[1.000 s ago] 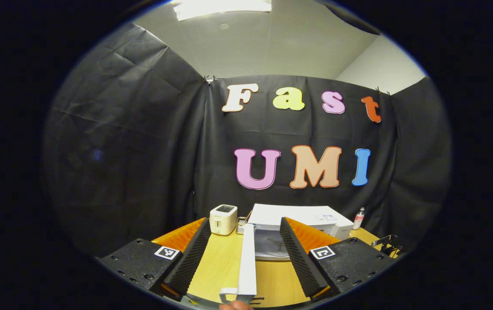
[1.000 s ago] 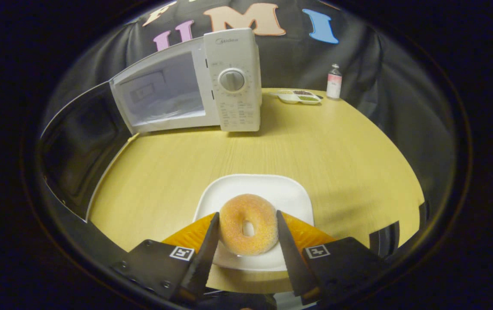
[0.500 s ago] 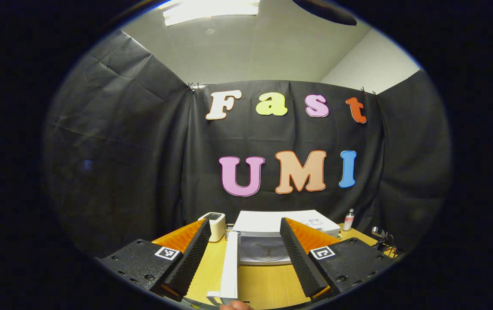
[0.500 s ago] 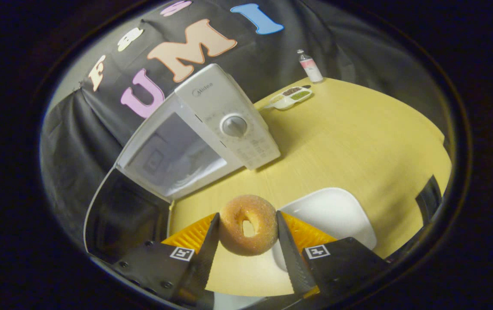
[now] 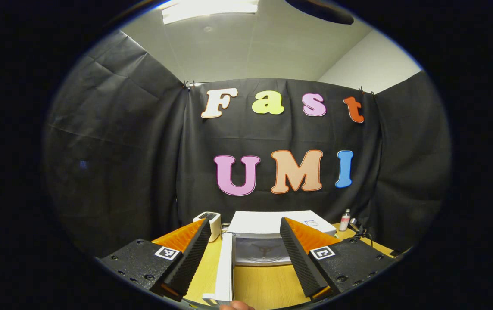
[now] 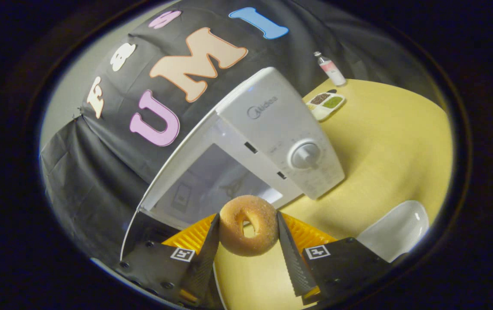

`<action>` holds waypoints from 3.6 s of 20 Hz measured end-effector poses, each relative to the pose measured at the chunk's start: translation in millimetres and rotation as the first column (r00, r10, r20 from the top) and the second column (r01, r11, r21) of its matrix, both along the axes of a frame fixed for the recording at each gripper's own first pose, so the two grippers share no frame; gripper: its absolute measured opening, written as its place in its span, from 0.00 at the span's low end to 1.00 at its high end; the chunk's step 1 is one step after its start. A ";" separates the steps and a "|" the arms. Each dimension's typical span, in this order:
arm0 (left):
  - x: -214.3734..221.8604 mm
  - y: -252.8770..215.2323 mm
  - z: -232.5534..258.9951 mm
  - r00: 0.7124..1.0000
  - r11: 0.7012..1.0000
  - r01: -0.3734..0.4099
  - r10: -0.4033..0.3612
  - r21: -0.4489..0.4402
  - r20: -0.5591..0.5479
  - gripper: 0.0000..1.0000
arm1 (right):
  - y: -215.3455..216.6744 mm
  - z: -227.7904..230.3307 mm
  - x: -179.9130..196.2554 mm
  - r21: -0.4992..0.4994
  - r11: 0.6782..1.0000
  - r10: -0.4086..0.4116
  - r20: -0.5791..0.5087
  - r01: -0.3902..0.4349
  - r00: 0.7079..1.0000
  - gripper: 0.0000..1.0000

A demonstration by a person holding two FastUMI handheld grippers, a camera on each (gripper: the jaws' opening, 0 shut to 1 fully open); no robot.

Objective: Open the microwave oven with the left hand, put the food in, and close the microwave oven.

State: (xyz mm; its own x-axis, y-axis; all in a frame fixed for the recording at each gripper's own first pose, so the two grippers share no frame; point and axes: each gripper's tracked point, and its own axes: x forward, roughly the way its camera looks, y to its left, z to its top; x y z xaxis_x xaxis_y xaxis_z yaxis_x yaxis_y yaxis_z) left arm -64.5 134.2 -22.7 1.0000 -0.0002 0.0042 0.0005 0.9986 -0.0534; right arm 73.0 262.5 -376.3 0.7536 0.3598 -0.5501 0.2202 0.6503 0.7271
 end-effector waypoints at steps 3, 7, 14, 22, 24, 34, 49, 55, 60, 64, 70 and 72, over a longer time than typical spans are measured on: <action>-0.4 -4.3 -1.5 1.000 1.000 0.004 -0.005 -0.008 -0.019 0.94 | 31.2 -4.8 18.9 0.035 0.998 -0.043 0.000 0.043 0.999 0.71; -2.7 -3.7 -3.8 0.999 1.000 0.003 -0.003 0.006 -0.034 0.94 | 72.9 -9.8 42.9 0.045 0.995 -0.086 0.026 0.085 0.996 0.71; -8.4 34.6 -14.5 0.994 0.994 -0.094 0.091 -0.063 -0.052 0.95 | 109.7 -27.3 75.5 0.044 0.983 -0.176 -0.001 0.176 0.984 0.70; -7.1 53.4 -24.6 0.985 0.976 -0.161 0.151 -0.144 -0.078 0.92 | 115.7 -45.2 92.5 0.001 0.970 -0.244 -0.005 0.244 0.970 0.70; -7.1 54.9 -24.9 0.984 0.977 -0.168 0.159 -0.133 -0.079 0.95 | 115.0 -51.0 94.1 -0.017 0.968 -0.250 -0.012 0.250 0.968 0.70; -8.2 61.7 -53.9 0.974 0.953 -0.205 0.175 -0.222 -0.147 0.92 | 123.4 -54.7 96.6 -0.060 0.977 -0.208 -0.019 0.206 0.978 0.79; -16.5 83.5 -45.8 0.968 0.973 -0.222 0.212 -0.066 -0.134 0.94 | 121.4 -35.2 92.8 -0.136 0.982 -0.122 0.088 0.133 0.989 0.89; -18.1 105.2 -43.6 0.961 0.968 -0.250 0.249 0.001 -0.123 0.91 | 100.7 0.4 67.4 -0.212 0.975 -0.028 0.194 0.070 0.981 0.98; -21.4 116.0 -68.7 0.954 0.967 -0.254 0.254 0.020 -0.160 0.92 | 62.7 41.6 44.2 -0.248 0.968 0.040 0.254 0.025 0.966 0.98; -28.8 128.4 -100.7 0.940 0.964 -0.263 0.267 0.051 -0.212 0.89 | 8.3 85.3 45.7 -0.305 0.951 0.069 0.336 0.039 0.939 0.98; -51.0 164.8 -177.2 0.851 0.919 -0.372 0.394 0.131 -0.347 0.56 | -63.6 145.5 41.1 -0.397 0.914 0.114 0.444 0.081 0.889 0.98; -57.1 166.4 -201.3 0.822 0.912 -0.385 0.410 0.143 -0.395 0.35 | -83.1 159.7 39.1 -0.413 0.906 0.115 0.459 0.097 0.881 0.89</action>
State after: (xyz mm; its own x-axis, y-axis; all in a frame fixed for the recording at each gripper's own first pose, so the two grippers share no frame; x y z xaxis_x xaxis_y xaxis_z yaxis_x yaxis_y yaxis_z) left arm -121.6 300.6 -223.9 0.8243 0.4097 -0.3908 -0.4068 0.9086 0.0944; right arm 112.1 179.4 -216.6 0.9537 0.1878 -0.2351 -0.0797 0.9109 0.4048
